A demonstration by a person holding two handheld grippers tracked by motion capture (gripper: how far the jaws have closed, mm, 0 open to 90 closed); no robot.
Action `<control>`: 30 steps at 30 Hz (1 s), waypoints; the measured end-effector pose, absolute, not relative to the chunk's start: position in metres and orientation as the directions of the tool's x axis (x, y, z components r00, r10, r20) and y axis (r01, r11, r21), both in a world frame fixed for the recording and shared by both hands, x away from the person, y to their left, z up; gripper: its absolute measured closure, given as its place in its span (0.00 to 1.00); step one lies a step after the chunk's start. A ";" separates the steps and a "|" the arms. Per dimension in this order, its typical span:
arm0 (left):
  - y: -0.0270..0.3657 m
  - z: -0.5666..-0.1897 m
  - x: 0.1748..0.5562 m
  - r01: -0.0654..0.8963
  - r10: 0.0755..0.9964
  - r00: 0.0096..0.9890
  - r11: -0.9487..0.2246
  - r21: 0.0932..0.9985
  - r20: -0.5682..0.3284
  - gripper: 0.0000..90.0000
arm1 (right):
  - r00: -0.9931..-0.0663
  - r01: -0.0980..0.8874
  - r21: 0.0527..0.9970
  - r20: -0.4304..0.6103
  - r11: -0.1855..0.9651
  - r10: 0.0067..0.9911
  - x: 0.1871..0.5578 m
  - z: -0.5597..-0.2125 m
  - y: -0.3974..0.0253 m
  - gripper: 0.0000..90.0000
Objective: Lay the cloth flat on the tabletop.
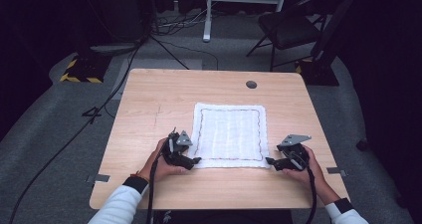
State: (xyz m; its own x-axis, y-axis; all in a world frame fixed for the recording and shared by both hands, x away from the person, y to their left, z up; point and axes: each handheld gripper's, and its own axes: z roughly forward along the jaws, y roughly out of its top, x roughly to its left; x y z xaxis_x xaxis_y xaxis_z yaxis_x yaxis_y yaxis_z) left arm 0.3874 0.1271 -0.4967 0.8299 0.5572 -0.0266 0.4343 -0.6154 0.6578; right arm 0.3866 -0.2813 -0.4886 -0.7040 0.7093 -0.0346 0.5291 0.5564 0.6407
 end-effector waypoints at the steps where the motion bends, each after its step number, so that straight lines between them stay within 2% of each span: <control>1: 0.126 -0.497 0.385 0.428 0.551 0.834 -0.620 0.658 -0.023 0.26 | -0.701 0.531 0.642 -0.033 0.552 0.712 0.385 -0.489 -0.283 0.32; 12: 0.113 -0.489 0.353 0.392 0.528 0.849 -0.626 0.674 -0.004 0.24 | -0.676 0.557 0.631 -0.032 0.539 0.736 0.370 -0.488 -0.301 0.32; 16: 0.120 -0.483 0.352 0.400 0.547 0.837 -0.596 0.697 -0.014 0.23 | -0.676 0.554 0.623 -0.052 0.553 0.735 0.366 -0.486 -0.305 0.33; 23: 0.138 -0.481 0.368 0.445 0.605 0.796 -0.553 0.705 -0.027 0.23 | -0.672 0.519 0.677 -0.052 0.521 0.738 0.360 -0.471 -0.308 0.33; 30: 0.153 -0.479 0.376 0.451 0.637 0.771 -0.526 0.721 -0.017 0.23 | -0.728 0.466 0.697 -0.049 0.545 0.684 0.355 -0.470 -0.297 0.31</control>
